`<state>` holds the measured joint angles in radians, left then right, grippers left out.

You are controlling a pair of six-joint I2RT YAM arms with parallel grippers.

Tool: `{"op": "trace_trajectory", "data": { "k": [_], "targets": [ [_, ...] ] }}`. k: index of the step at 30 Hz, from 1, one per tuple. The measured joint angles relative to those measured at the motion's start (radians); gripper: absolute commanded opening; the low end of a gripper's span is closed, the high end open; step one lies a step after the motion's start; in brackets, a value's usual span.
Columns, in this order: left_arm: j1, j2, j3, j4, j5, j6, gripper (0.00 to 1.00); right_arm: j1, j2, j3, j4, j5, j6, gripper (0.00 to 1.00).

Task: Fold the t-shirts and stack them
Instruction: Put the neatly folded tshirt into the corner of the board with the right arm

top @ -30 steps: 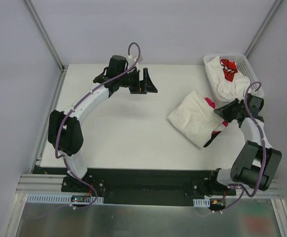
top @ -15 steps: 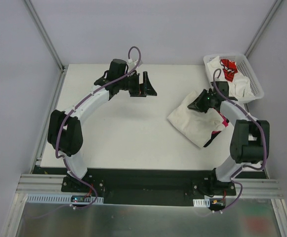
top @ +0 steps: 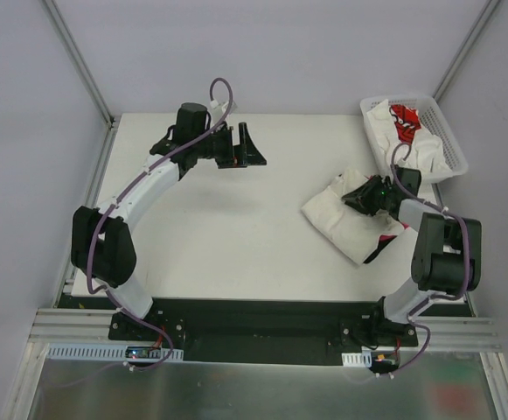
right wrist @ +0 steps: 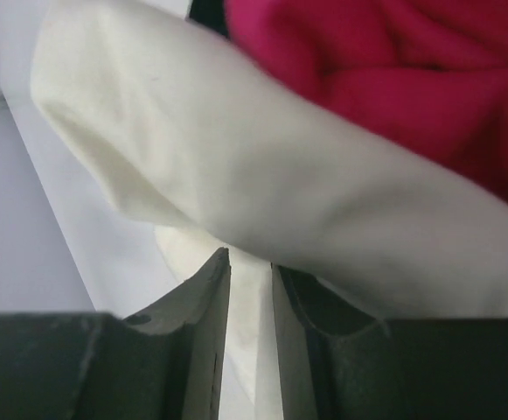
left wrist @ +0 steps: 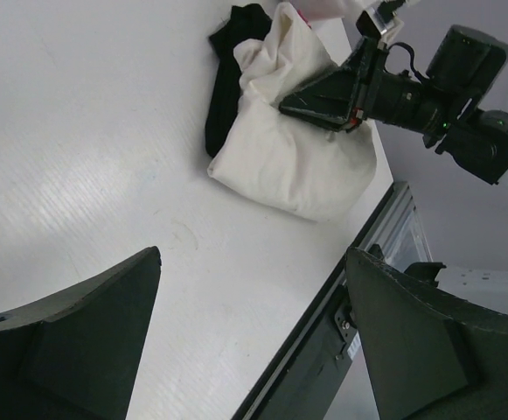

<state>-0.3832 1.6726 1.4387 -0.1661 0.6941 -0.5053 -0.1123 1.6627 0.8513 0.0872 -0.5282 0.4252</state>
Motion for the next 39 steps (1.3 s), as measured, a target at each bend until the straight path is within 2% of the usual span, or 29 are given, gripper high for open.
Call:
{"op": "trace_trajectory", "data": {
  "k": [7, 22, 25, 30, 34, 39],
  "targets": [
    [0.027, -0.039, -0.005, 0.0, 0.0, 0.009, 0.85, -0.154, -0.132, -0.122, -0.006, 0.018, 0.057, 0.29],
    [0.027, -0.044, -0.015, -0.007, 0.0, 0.025, 0.85, -0.263, -0.326, -0.126, -0.172, 0.072, 0.03, 0.32],
    [0.027, -0.046, -0.015, -0.007, 0.0, 0.026, 0.86, -0.231, -0.348, -0.103, -0.229, 0.101, 0.003, 0.37],
    [0.027, -0.061, -0.017, -0.007, -0.005, 0.028, 0.86, -0.081, -0.346, 0.05, -0.336, 0.14, -0.052, 0.38],
    [0.027, -0.066, -0.017, -0.007, -0.007, 0.028, 0.86, -0.004, -0.322, 0.122, -0.329, 0.146, -0.067, 0.38],
    [0.027, -0.079, -0.042, -0.008, -0.023, 0.028, 0.86, 0.002, -0.213, 0.101, -0.292, 0.142, -0.056, 0.38]
  ]
}}
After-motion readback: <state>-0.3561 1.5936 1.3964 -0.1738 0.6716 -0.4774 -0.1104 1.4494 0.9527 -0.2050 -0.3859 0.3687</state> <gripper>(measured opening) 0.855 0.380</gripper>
